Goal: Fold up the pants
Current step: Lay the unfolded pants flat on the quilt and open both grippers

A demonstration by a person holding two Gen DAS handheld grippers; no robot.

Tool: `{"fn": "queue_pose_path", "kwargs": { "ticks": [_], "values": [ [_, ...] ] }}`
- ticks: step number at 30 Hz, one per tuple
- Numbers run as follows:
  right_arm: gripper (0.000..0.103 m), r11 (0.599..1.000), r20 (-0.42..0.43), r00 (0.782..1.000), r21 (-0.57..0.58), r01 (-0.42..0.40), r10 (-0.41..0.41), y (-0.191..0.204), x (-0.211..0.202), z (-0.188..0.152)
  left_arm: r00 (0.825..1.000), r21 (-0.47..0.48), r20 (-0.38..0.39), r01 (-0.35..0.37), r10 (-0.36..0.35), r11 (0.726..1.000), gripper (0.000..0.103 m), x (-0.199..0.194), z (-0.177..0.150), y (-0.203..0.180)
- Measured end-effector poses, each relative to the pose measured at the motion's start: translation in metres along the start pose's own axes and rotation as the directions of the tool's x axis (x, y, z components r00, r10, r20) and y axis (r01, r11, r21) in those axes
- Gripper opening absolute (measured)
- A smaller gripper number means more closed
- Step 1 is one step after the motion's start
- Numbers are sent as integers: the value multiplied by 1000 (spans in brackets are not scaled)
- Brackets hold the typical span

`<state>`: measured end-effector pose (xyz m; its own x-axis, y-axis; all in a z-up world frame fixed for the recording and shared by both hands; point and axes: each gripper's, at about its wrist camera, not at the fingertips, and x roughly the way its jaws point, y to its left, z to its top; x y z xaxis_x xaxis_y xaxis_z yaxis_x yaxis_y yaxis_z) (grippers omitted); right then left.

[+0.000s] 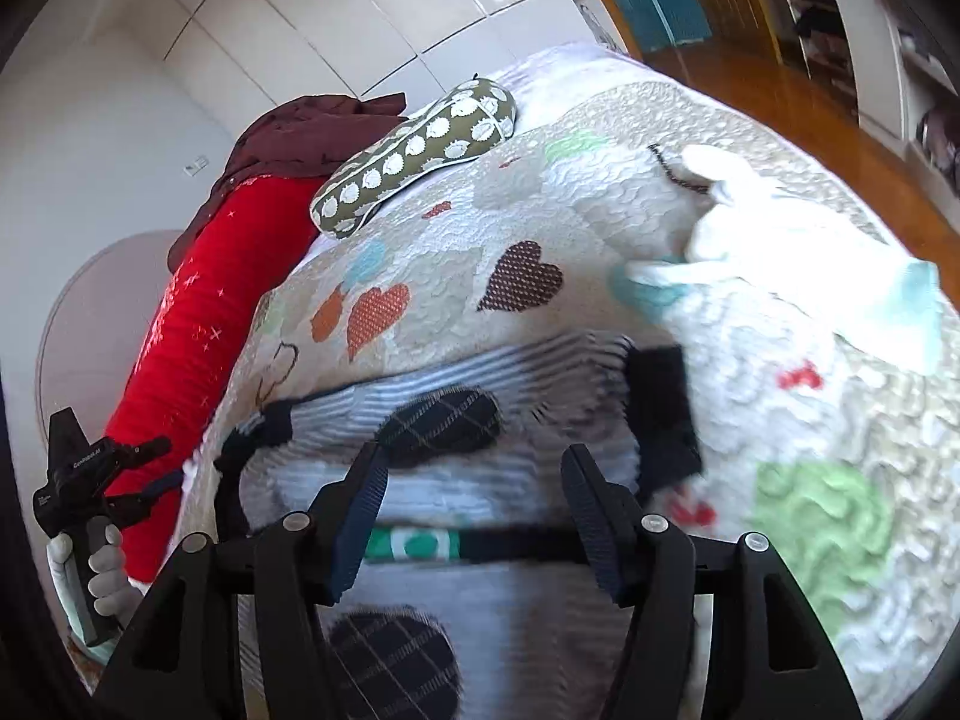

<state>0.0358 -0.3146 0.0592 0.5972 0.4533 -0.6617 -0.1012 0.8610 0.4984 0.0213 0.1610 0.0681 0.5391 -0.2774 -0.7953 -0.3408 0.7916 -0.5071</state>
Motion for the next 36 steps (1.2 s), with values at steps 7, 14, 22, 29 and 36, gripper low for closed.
{"fn": "queue_pose_path", "kwargs": {
  "ticks": [7, 14, 22, 29, 36],
  "values": [
    [69, 996, 19, 996, -2, 89, -89, -28, -45, -44, 989, -162, -104, 83, -101, 983, 63, 16, -58, 63],
    [71, 994, -22, 997, 79, 71, -69, -46, -45, -80, 988, -44, -99, 111, -115, 993, 76, 36, -82, 18],
    [25, 996, -71, 997, 90, -12, 18, -39, -15, -82, 998, 47, -52, -24, 26, 999, 11, 18, -96, 4],
    [19, 993, -33, 999, 114, -35, 39, -54, -37, -85, 996, 118, 8, -87, 87, 989, 13, -35, -116, 6],
    [24, 982, -41, 999, 191, -15, 23, -78, -43, -97, 987, 39, 19, -159, 158, 987, 26, -32, -137, 37]
  ]
}}
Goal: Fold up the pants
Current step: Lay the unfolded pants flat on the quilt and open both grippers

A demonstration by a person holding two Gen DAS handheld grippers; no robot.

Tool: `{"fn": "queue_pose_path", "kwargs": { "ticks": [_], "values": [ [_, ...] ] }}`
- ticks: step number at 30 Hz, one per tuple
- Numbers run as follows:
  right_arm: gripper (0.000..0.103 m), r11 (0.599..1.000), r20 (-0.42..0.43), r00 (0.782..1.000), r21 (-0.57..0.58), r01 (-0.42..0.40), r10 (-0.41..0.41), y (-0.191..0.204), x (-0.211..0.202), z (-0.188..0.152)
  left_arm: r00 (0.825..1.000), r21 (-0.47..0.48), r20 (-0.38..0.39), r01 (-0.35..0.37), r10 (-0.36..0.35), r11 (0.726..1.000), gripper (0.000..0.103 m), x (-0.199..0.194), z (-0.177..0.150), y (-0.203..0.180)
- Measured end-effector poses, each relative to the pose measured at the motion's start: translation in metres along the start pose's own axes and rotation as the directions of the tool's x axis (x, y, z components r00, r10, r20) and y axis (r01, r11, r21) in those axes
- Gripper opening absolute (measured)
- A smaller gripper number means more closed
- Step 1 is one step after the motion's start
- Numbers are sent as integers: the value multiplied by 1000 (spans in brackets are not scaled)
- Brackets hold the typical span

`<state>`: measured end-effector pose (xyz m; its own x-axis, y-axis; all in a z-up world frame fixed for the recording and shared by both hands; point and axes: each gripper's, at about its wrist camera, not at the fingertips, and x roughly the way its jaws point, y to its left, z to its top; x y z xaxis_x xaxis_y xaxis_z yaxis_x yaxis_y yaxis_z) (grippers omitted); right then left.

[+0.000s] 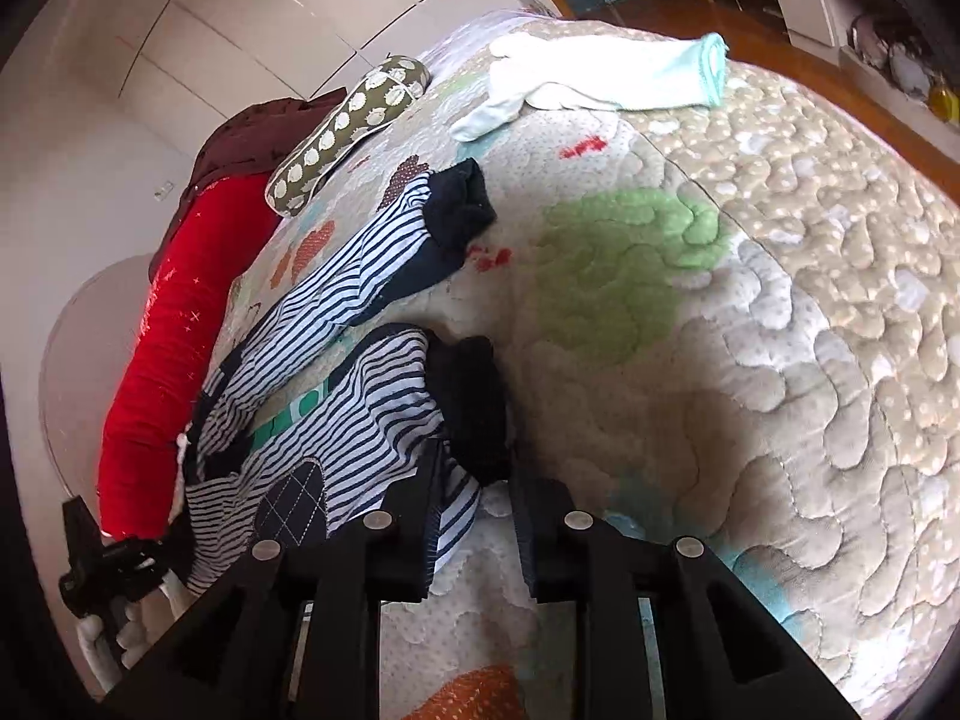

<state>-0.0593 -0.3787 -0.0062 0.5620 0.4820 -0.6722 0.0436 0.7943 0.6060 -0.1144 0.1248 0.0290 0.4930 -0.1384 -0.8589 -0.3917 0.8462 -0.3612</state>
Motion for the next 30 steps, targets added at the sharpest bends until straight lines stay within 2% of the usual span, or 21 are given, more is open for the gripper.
{"fn": "queue_pose_path", "kwargs": {
  "ticks": [4, 8, 11, 13, 15, 17, 18, 20, 21, 23, 25, 30],
  "values": [
    [27, 996, 19, 998, 54, -64, 63, -12, -4, -3, 992, 0, 127, -30, 30, 1000, 43, -34, -18, 8],
    [32, 998, 39, 998, 36, -54, 53, -9, -7, -8, 955, 27, 269, -133, 121, 991, 51, -71, -28, 3],
    [37, 999, 49, 998, 17, -44, 43, -2, -7, -11, 919, 44, 358, -196, 168, 980, 56, -95, -34, -8],
    [38, 999, 52, 998, 25, -48, 47, -4, -8, -11, 887, 55, 422, -231, 187, 971, 58, -112, -38, -17],
    [38, 997, 50, 997, 47, -64, 61, -8, -10, -13, 851, 66, 485, -263, 199, 962, 66, -126, -43, -30],
    [38, 994, 34, 996, 71, -86, 84, -15, -13, -15, 804, 75, 556, -301, 210, 951, 79, -142, -50, -45],
    [38, 992, 21, 995, 84, -96, 94, -18, -15, -15, 780, 77, 590, -315, 211, 946, 82, -150, -52, -53],
    [39, 989, 1, 995, 101, -104, 105, -22, -21, -18, 747, 84, 634, -321, 199, 943, 93, -163, -56, -65],
    [41, 989, -10, 994, 105, -104, 105, -24, -23, -18, 733, 87, 654, -317, 186, 944, 94, -170, -57, -71],
    [44, 989, -28, 994, 107, -100, 103, -26, -28, -21, 720, 101, 679, -290, 147, 952, 96, -182, -60, -79],
    [49, 991, -44, 995, 99, -87, 92, -25, -31, -23, 721, 118, 683, -266, 116, 957, 96, -190, -63, -85],
    [52, 999, -80, 996, 40, -35, 38, -16, -29, -27, 713, 168, 695, -286, 92, 943, 96, -204, -75, -93]
  ]
}}
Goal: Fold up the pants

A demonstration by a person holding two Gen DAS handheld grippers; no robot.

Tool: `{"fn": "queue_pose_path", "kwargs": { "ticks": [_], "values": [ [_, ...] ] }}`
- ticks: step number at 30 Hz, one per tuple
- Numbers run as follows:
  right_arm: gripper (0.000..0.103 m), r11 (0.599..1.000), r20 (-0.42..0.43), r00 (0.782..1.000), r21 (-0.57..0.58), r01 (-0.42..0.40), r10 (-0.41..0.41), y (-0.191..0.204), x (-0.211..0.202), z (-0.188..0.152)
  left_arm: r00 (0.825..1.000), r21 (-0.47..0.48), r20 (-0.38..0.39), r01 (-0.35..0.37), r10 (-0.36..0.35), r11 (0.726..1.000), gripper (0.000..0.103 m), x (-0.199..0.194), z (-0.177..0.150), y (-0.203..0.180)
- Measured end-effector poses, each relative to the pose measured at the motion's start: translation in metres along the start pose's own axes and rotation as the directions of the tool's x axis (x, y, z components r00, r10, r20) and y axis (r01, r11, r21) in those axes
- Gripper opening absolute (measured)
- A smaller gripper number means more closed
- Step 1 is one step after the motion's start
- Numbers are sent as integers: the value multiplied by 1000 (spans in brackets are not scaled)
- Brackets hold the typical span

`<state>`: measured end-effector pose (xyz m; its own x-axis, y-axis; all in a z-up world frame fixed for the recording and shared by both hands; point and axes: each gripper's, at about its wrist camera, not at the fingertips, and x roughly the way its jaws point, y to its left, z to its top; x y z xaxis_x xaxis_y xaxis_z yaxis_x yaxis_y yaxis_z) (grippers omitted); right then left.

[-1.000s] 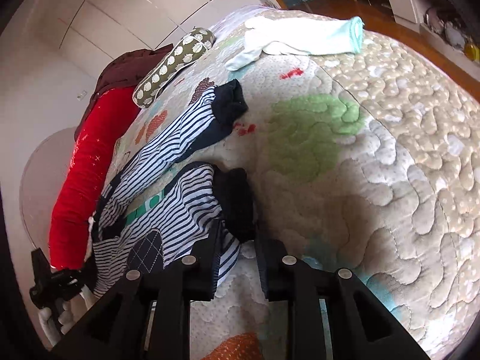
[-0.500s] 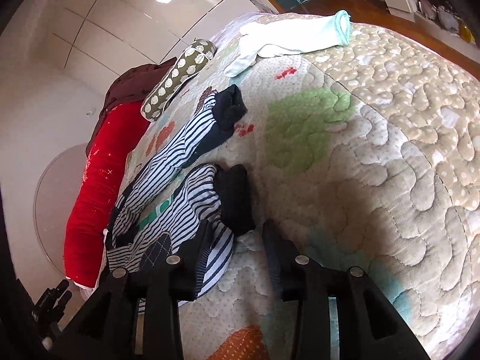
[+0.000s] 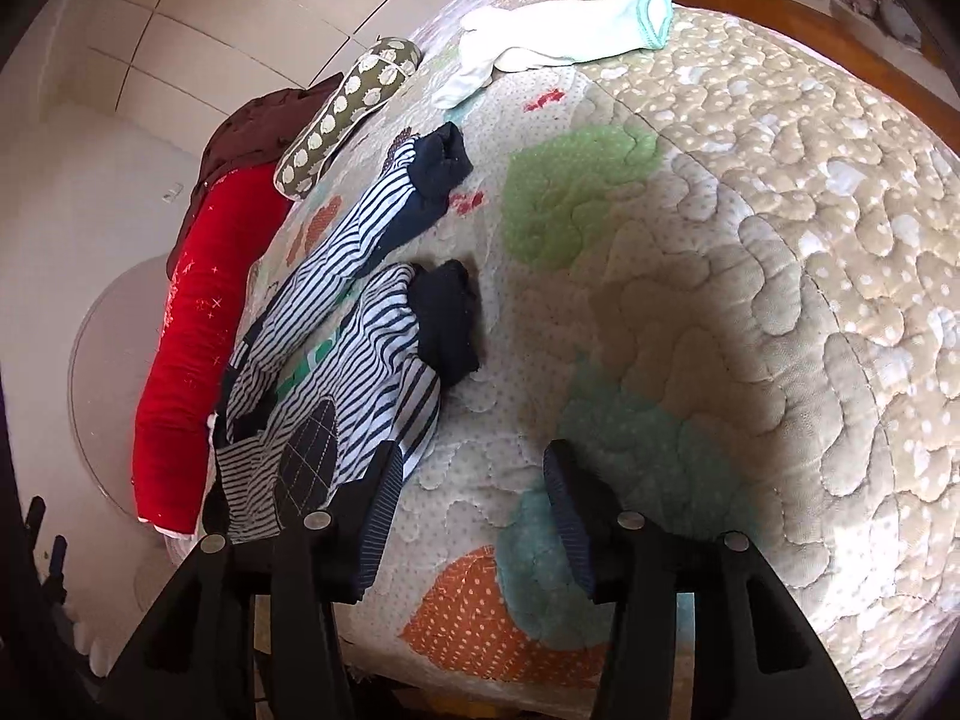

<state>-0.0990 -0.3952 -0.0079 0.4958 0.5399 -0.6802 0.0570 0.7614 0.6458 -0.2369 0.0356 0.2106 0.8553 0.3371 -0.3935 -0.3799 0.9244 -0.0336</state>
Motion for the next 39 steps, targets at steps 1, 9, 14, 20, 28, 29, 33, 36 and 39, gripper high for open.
{"fn": "queue_pose_path", "kwargs": {
  "ticks": [1, 9, 14, 20, 28, 29, 33, 36, 39],
  "values": [
    [52, 1000, -2, 1000, -1, 11, -11, 1, 1, 0, 1000, 6, 5, -3, 3, 1000, 96, -4, 1, 1],
    [58, 999, -9, 999, 21, 48, -48, 6, 9, 5, 996, -26, 74, -48, 50, 999, 96, -37, 13, 23],
    [63, 997, 0, 997, -13, 74, -74, 15, 11, 4, 996, -42, 62, -58, 60, 997, 97, -32, 17, 28],
    [69, 996, 1, 996, -30, 85, -85, 19, 14, 5, 998, -68, 69, 9, -4, 998, 97, -18, 2, 26],
    [99, 913, 16, 961, -306, 269, -278, 67, 42, -9, 998, -103, 56, 38, -33, 994, 100, -3, -9, 40],
    [100, 890, 26, 948, -338, 307, -318, 73, 48, -12, 998, -108, 55, 41, -35, 993, 100, -3, -9, 42],
    [102, 845, 51, 917, -371, 384, -394, 82, 59, -16, 997, -115, 70, 44, -36, 992, 100, -4, -9, 45],
    [102, 867, 26, 924, -336, 369, -383, 79, 58, -6, 997, -112, 66, 47, -40, 993, 100, -4, -9, 45],
    [102, 879, 25, 928, -311, 361, -372, 76, 57, -4, 997, -121, 59, 61, -54, 991, 100, -3, -8, 47]
  ]
}}
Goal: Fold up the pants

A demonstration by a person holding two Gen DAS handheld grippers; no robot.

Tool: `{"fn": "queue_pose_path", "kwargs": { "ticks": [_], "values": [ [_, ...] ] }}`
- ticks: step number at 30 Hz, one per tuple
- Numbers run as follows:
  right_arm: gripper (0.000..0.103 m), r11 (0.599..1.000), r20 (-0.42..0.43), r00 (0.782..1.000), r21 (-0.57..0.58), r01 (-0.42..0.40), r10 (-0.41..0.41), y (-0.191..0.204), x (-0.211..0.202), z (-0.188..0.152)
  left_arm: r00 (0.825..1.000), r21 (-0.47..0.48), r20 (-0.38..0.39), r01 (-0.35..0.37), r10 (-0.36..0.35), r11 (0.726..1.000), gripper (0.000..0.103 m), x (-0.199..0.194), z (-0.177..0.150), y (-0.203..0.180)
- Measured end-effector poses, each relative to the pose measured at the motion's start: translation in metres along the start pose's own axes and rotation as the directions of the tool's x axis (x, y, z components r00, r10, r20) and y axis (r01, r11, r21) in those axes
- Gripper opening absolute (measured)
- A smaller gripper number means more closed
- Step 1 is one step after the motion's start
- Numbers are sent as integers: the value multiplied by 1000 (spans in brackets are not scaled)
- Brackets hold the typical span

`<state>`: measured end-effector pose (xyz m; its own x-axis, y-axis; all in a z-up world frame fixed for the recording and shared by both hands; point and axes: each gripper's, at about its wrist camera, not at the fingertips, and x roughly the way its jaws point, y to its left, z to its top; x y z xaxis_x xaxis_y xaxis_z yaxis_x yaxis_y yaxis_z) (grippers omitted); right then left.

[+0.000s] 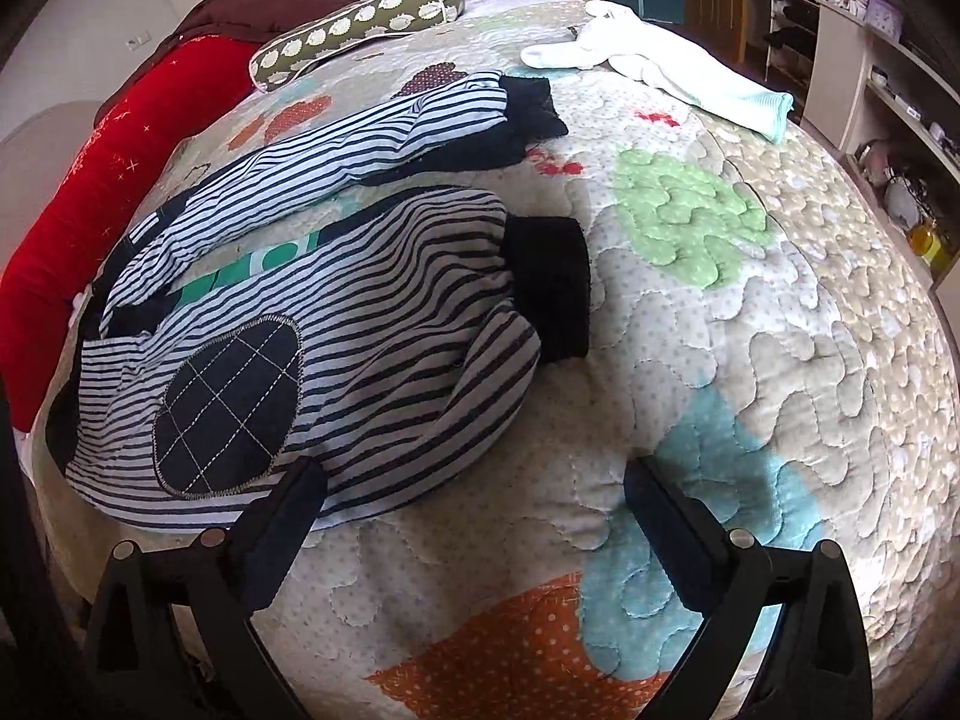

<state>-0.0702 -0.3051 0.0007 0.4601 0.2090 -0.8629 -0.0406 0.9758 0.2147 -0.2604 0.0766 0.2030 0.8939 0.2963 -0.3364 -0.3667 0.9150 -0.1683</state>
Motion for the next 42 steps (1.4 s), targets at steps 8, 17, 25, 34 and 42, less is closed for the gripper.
{"fn": "queue_pose_path", "kwargs": {
  "ticks": [8, 17, 25, 34, 42],
  "values": [
    [103, 1000, 24, 1000, 13, 4, -4, 3, -2, -4, 998, 61, -54, -11, 14, 998, 103, 11, -6, -2],
    [103, 999, -7, 1000, 44, -10, 10, -2, -1, 4, 978, 35, -206, 3, 4, 999, 103, 46, -10, 2],
    [87, 997, -43, 997, -39, -66, 64, 4, -39, 23, 964, -9, -266, 5, -7, 1000, 103, 88, 15, 13],
    [92, 977, 300, 932, -125, -172, 202, 43, -186, 145, 939, -74, -318, 111, -129, 991, 103, 160, 57, 2],
    [95, 926, 119, 955, -301, -228, 273, 110, -100, 238, 815, -71, -538, 209, -214, 975, 103, 269, 20, -27]
  ]
}}
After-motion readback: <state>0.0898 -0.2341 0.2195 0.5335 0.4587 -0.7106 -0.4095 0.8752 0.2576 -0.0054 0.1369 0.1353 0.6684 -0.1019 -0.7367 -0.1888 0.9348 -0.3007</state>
